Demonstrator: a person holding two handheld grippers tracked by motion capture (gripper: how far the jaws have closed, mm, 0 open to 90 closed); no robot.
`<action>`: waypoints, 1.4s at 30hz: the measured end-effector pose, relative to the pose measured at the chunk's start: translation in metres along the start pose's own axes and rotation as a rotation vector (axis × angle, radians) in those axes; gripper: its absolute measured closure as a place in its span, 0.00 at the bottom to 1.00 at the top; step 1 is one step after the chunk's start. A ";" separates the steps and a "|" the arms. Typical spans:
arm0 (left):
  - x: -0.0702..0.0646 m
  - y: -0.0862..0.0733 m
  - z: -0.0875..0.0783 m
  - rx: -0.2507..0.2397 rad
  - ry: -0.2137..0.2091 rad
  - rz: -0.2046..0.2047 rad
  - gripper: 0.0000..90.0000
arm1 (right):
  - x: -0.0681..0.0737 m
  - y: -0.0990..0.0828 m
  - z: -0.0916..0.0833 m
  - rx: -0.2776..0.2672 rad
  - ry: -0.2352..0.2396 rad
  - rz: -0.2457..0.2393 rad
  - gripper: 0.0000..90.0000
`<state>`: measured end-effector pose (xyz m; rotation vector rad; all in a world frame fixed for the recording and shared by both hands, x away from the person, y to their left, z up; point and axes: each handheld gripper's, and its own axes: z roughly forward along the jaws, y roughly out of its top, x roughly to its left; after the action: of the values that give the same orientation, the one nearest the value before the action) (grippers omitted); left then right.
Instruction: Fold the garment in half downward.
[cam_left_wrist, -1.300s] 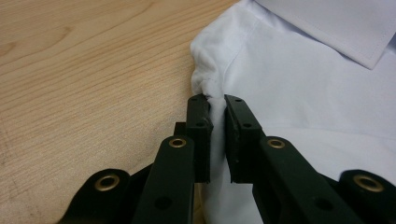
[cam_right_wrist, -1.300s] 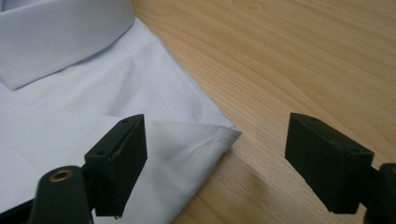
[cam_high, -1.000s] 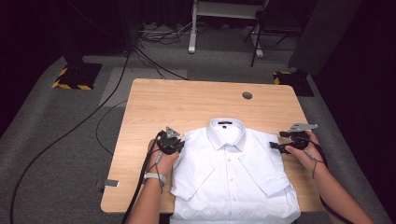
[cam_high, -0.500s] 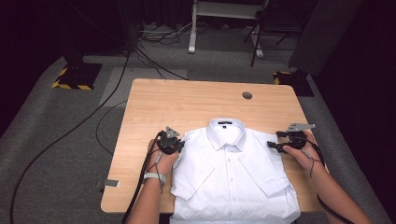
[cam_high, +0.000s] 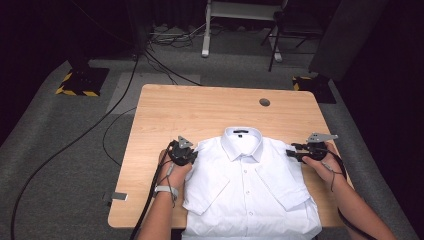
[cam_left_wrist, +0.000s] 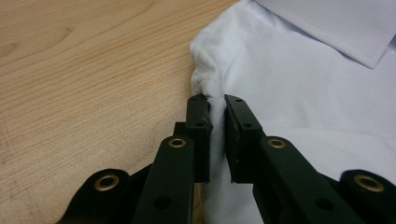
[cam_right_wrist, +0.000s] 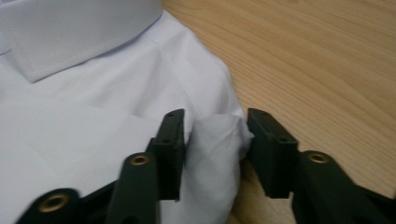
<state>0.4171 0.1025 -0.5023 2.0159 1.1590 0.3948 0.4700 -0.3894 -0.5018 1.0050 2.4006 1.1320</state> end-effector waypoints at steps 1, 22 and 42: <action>0.000 0.000 0.000 -0.001 0.002 -0.004 0.90 | 0.001 0.000 0.000 -0.002 0.009 0.002 0.71; -0.005 0.052 -0.024 -0.049 0.000 0.029 0.92 | 0.003 0.033 -0.039 -0.068 0.016 0.007 0.91; 0.006 0.120 -0.052 -0.178 0.039 0.038 0.92 | -0.012 0.109 -0.091 -0.160 -0.089 -0.035 0.90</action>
<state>0.4614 0.0956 -0.3797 1.8849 1.0708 0.5393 0.4815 -0.3998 -0.3604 0.9378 2.2105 1.2189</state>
